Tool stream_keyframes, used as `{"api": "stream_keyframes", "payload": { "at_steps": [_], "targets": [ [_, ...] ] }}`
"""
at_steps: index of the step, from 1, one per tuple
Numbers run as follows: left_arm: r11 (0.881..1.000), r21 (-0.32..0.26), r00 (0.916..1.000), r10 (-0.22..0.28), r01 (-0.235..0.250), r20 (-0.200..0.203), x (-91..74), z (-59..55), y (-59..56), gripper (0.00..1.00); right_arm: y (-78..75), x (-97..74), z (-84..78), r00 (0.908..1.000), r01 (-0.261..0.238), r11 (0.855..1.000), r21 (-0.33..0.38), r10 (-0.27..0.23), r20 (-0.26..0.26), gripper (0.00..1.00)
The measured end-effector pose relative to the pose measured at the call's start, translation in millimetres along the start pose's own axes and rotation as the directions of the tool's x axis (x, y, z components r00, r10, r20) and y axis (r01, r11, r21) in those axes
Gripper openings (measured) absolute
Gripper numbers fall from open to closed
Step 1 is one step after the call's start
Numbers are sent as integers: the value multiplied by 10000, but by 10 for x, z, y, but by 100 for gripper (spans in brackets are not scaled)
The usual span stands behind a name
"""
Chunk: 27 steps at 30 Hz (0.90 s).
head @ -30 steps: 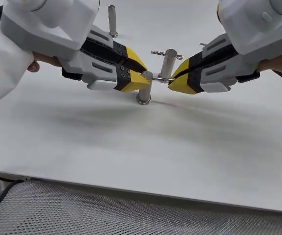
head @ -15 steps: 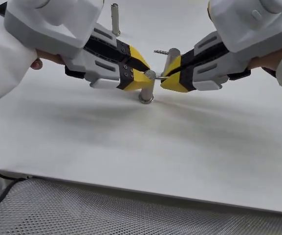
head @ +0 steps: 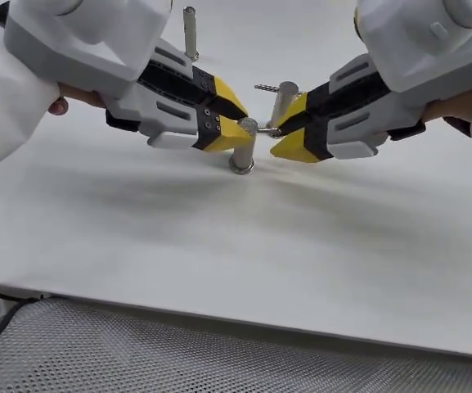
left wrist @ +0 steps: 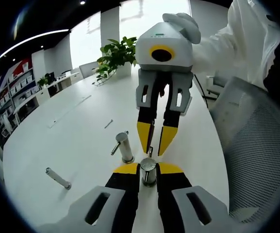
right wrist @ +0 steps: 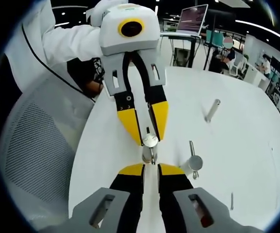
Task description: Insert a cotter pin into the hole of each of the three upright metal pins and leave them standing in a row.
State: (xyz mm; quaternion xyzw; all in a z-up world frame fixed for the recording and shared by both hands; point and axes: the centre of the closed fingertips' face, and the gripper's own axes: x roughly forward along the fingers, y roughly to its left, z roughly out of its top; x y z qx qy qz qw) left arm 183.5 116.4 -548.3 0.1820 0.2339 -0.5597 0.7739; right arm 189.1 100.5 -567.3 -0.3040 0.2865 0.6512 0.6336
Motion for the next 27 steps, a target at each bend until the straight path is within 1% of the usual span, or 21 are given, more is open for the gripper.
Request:
{"api": "stream_keyframes", "payload": {
  "at_steps": [4,7,8,11,15,20,27],
  "targets": [
    [10000,13,10000,-4,4,-18,4,-8,11,10,3,-24,17,9999,149,9999,72,-149,74,3],
    [10000,44,10000,-4,4,-46,4,-10,15,10,8,-20,34,9998,147,9998,100,-149,145,0],
    [10000,45,10000,-3,3,-47,5,-11,18,10,9,-13,35,9998,132,9999,65,-133,125,0],
    [10000,54,10000,-2,2,-59,6,-13,25,10,7,21,22,9995,305,9992,-275,-306,-33,0],
    [10000,68,10000,-14,15,-91,10,-23,36,10,-55,62,34,9998,182,9996,-215,-181,51,0],
    [9999,123,9998,-81,83,-175,12,-33,39,10,-30,70,93,9997,193,9995,-238,-189,172,0],
    [9999,105,9997,-81,83,-211,17,-42,38,10,29,77,113,9997,219,9991,-374,-215,122,0]
  ]
}}
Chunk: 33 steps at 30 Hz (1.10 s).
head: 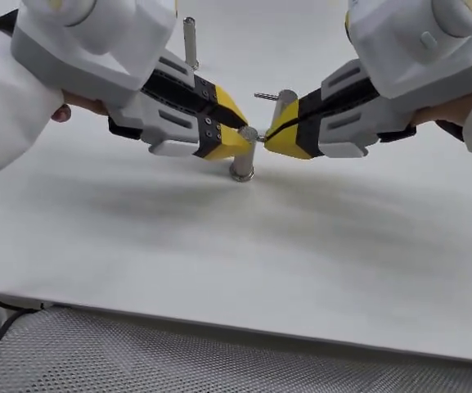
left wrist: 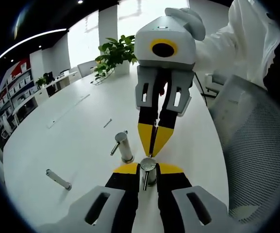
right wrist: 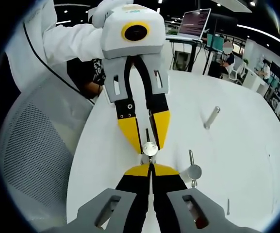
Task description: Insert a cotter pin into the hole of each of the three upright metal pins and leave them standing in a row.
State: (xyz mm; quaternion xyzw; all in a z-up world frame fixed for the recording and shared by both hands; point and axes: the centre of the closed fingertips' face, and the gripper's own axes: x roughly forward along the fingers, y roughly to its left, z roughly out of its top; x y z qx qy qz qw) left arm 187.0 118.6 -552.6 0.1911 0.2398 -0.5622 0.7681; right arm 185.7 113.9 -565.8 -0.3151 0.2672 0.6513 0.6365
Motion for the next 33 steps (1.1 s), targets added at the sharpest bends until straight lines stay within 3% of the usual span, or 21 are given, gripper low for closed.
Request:
{"api": "stream_keyframes", "payload": {
  "at_steps": [7,10,14,18,20,22,27,30,33],
  "targets": [
    [9997,19,9997,233,-233,-29,-20,-14,10,12,45,-24,-22,9999,-54,9999,145,55,-133,6],
    [9994,49,9994,344,-344,51,-62,-21,32,22,73,-31,-12,10000,-71,9996,258,73,-63,7],
    [9982,-526,9983,327,-301,492,-126,-12,20,38,68,-7,31,9999,-29,9988,482,23,123,11],
    [9939,-992,9963,550,-483,662,-168,-51,34,53,59,42,80,9996,-16,9977,672,-3,285,14],
    [9854,-1345,9903,1157,-1047,771,-185,-66,109,69,71,56,95,9995,-36,9975,708,14,301,15],
    [9834,-1423,9885,1256,-1128,841,-209,-84,113,82,78,78,111,9995,-55,9973,732,32,327,15],
    [9726,-1863,9808,1614,-1392,1097,-235,-85,113,88,87,135,137,9992,-116,9966,816,84,394,15],
    [9721,-1904,9832,1568,-1369,935,-266,-121,54,89,80,171,142,9991,-143,9963,847,108,416,14],
    [9698,-1986,9813,1637,-1413,1012,-291,-113,22,99,78,193,143,9991,-170,9964,832,136,403,14]
  ]
}}
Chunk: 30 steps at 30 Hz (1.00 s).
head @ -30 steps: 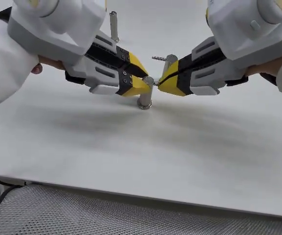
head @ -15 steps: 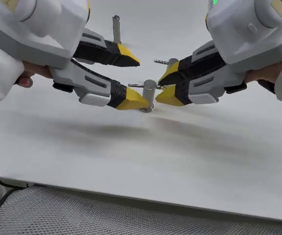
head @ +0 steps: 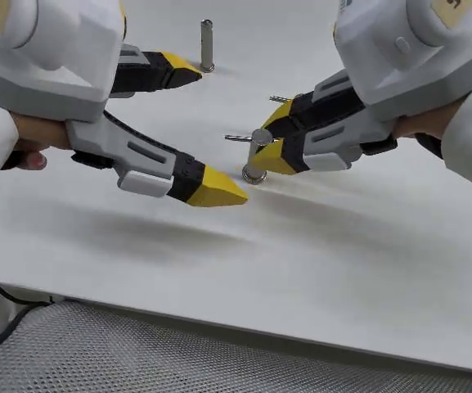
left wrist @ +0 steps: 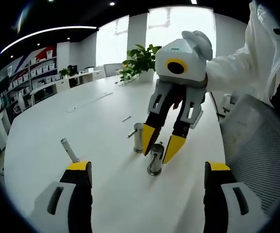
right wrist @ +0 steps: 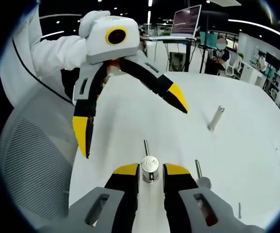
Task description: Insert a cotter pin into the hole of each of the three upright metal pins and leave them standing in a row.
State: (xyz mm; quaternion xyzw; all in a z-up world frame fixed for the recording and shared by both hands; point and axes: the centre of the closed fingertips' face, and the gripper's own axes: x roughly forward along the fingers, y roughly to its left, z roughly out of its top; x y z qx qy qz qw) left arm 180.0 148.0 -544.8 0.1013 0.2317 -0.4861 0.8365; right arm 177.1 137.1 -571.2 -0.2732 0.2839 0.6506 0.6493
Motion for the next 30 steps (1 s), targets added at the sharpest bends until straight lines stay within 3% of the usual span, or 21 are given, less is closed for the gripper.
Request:
{"api": "stream_keyframes", "payload": {
  "at_steps": [9,18,26,30],
  "targets": [
    [9988,-465,9994,174,-160,289,-68,22,-3,99,-3,47,-17,9999,-99,9999,11,99,-60,12],
    [9989,-461,9999,97,-98,-25,-81,-81,-64,99,12,67,-15,9996,-278,9996,38,279,-80,9],
    [9984,-460,9995,320,-324,-79,-94,-87,-25,99,17,68,-27,9998,-184,9997,182,187,-110,8],
    [9966,-585,9983,576,-580,-80,-96,-96,26,99,49,12,-40,10000,-51,9997,-227,50,-23,8]
  ]
}}
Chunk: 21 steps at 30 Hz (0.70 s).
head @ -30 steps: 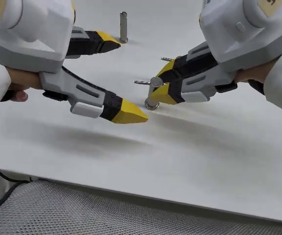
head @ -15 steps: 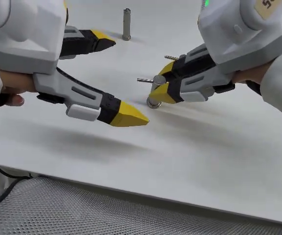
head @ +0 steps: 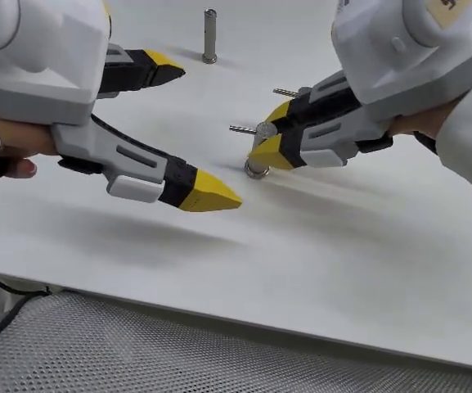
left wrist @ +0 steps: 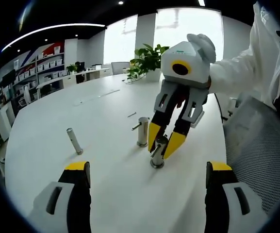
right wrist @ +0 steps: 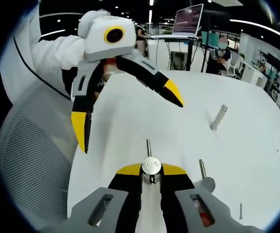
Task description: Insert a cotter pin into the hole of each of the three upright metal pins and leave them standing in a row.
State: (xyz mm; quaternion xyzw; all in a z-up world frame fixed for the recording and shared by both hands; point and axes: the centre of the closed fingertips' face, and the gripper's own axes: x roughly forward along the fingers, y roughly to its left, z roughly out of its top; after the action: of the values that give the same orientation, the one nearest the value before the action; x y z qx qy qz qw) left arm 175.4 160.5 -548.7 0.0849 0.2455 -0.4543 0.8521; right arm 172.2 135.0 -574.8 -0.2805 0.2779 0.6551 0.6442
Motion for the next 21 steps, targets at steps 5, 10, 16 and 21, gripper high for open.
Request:
{"api": "stream_keyframes", "payload": {
  "at_steps": [5,10,16,21],
  "targets": [
    [9998,-57,9997,-194,193,-164,19,-70,-20,99,11,-143,-37,9997,-115,9997,-215,119,207,8],
    [9988,-14,9978,-486,486,-446,69,-134,-103,99,43,-366,-124,9971,-544,9981,-305,559,508,8],
    [9994,-58,9985,-343,341,-431,90,-112,-75,99,-73,-564,-347,9986,-410,9987,-298,420,334,8],
    [9997,-132,9992,-204,200,-352,71,-98,-30,99,-237,-707,-442,9990,-59,10000,77,55,451,8]
  ]
}}
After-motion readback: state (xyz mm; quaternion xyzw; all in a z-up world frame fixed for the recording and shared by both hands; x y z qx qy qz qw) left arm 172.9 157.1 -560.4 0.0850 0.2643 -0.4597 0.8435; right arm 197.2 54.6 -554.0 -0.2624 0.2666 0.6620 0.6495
